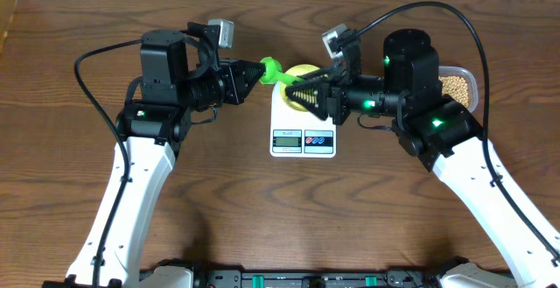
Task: Scoop item into bowl and weigh 50g on scale
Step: 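Pass the green scoop from the left gripper to the right gripper above the scale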
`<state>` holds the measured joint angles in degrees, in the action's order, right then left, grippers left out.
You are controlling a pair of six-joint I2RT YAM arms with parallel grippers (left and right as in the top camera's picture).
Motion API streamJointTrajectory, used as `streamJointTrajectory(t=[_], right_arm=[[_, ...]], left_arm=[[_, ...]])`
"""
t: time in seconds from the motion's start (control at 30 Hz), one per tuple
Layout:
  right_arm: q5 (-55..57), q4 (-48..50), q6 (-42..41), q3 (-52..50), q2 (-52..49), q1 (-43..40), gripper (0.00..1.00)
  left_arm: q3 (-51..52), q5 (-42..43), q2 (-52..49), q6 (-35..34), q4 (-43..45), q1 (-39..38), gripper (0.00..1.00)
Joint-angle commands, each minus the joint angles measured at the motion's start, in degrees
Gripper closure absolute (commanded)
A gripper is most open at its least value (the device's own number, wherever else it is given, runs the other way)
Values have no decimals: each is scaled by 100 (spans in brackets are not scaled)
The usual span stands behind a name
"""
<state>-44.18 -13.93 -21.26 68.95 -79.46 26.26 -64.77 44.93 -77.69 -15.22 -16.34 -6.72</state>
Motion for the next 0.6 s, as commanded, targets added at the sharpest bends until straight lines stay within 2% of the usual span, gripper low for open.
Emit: streamJointTrajectory(t=[0.0, 0.1, 0.3, 0.47, 0.5, 0.57], right_arm=[[39, 2, -46, 70, -22, -92, 81], [94, 4, -63, 70, -22, -114, 90], [186, 2, -103, 70, -22, -116, 99], [232, -11, -103, 70, -26, -116, 99], [280, -28, -105, 70, -26, -116, 99], [461, -142, -105, 70, -26, -116, 99]], left_arm=[[-127, 114, 24, 31, 35, -13, 93], [-127, 114, 24, 31, 37, -13, 93], [-127, 120, 24, 33, 37, -57, 93], [-127, 116, 24, 33, 39, -114, 92], [-127, 116, 24, 35, 42, -114, 76], [-127, 118, 24, 33, 85, -114, 59]])
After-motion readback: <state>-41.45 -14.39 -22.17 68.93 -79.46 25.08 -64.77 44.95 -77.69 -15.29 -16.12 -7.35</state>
